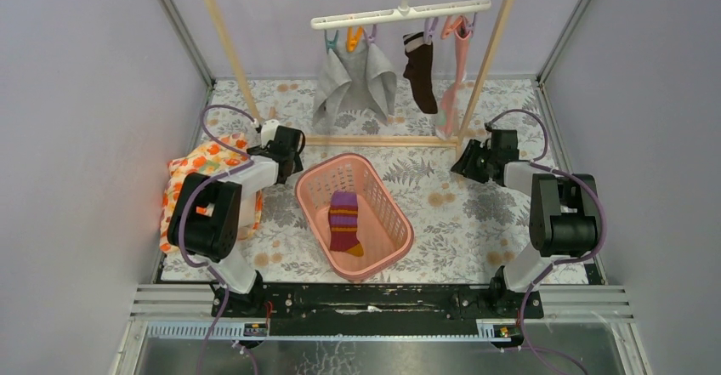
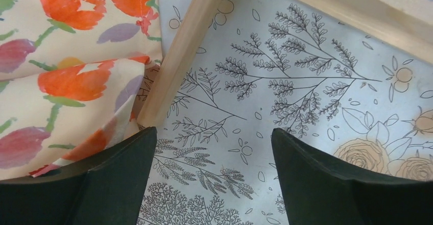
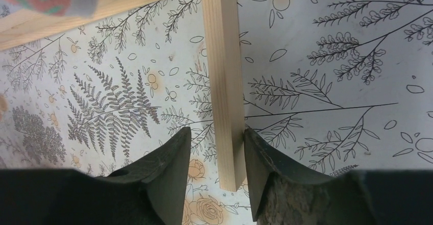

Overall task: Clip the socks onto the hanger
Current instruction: Move the clothesline to the center of the board.

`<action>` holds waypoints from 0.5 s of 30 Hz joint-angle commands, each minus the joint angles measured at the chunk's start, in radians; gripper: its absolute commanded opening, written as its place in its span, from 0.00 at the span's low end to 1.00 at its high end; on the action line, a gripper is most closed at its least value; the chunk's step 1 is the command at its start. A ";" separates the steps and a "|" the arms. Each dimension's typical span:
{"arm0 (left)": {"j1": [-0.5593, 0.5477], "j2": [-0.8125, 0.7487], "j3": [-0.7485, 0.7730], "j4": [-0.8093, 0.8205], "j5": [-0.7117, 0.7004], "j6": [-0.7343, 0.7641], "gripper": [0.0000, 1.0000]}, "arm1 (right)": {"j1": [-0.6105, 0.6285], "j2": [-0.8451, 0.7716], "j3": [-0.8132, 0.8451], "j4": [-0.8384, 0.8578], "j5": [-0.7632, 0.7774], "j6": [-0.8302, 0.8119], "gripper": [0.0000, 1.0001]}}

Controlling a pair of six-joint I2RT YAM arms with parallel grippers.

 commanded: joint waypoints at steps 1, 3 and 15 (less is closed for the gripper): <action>-0.005 -0.047 0.035 0.047 -0.056 -0.026 0.91 | 0.010 -0.020 0.020 0.005 -0.051 0.037 0.49; -0.005 -0.056 0.044 0.044 -0.061 -0.026 0.92 | 0.010 -0.016 0.027 0.003 -0.050 0.036 0.49; -0.007 -0.384 -0.065 0.152 -0.102 -0.123 0.92 | 0.010 -0.163 -0.003 0.000 0.079 0.058 0.60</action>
